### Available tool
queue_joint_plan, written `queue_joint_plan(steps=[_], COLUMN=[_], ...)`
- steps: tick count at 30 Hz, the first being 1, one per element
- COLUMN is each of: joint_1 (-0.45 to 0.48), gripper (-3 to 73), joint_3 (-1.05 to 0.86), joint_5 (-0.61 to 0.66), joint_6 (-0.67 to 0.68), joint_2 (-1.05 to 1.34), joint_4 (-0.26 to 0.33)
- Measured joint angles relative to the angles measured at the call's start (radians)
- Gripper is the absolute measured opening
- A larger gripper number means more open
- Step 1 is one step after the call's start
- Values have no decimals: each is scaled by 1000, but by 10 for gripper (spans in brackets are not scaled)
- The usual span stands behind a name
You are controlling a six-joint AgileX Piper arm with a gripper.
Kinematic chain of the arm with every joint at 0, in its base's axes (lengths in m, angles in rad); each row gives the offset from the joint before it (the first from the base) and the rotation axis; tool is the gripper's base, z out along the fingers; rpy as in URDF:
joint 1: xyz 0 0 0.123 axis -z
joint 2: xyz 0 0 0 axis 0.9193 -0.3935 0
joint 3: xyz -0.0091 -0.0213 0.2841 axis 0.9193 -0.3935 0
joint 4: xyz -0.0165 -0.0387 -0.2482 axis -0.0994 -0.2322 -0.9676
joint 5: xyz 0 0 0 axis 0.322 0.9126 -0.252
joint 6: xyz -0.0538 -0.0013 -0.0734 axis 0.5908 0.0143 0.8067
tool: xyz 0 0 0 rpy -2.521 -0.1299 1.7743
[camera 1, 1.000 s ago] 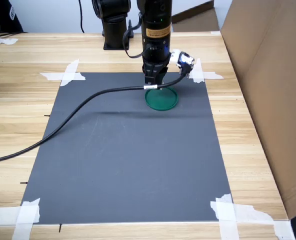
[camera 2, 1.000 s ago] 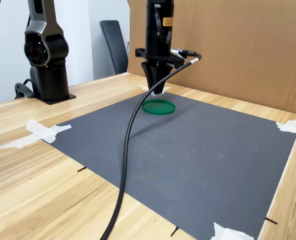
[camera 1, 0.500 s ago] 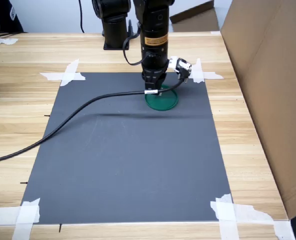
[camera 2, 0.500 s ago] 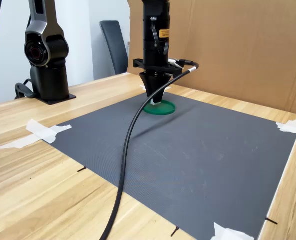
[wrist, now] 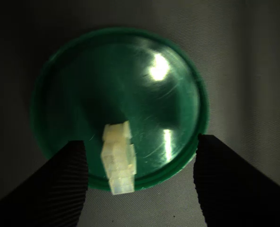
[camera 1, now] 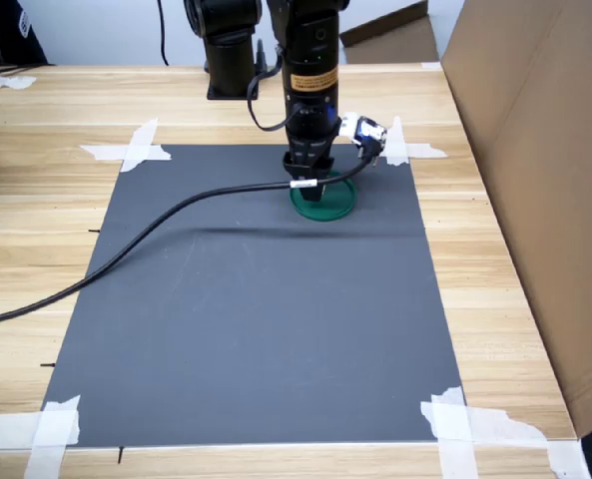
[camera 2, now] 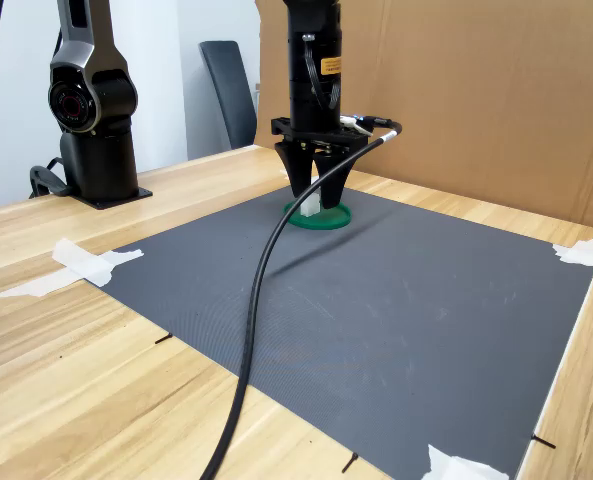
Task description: Grasp a white terminal and put it in the green lid.
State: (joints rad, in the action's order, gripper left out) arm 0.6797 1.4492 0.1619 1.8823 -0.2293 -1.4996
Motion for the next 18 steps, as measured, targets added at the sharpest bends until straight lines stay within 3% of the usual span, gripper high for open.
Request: queue_joint_plan(steps=[5, 6, 9, 11, 13, 15, 17, 18], joint_1=[0, 0, 0, 0, 0, 0, 0, 0], gripper=[568, 568, 515, 428, 268, 183, 43, 20], joint_3=[0, 0, 0, -1, -9, -19, -61, -73], joint_5=[-71, -93, -101, -115, -135, -150, -191, -199], joint_6=[-191, -280, -372, -413, -441, -446, -451, -453], joint_2=[41, 77, 118, 153, 202, 226, 287, 300], joint_4=[0, 0, 0, 0, 0, -8, -8, -16])
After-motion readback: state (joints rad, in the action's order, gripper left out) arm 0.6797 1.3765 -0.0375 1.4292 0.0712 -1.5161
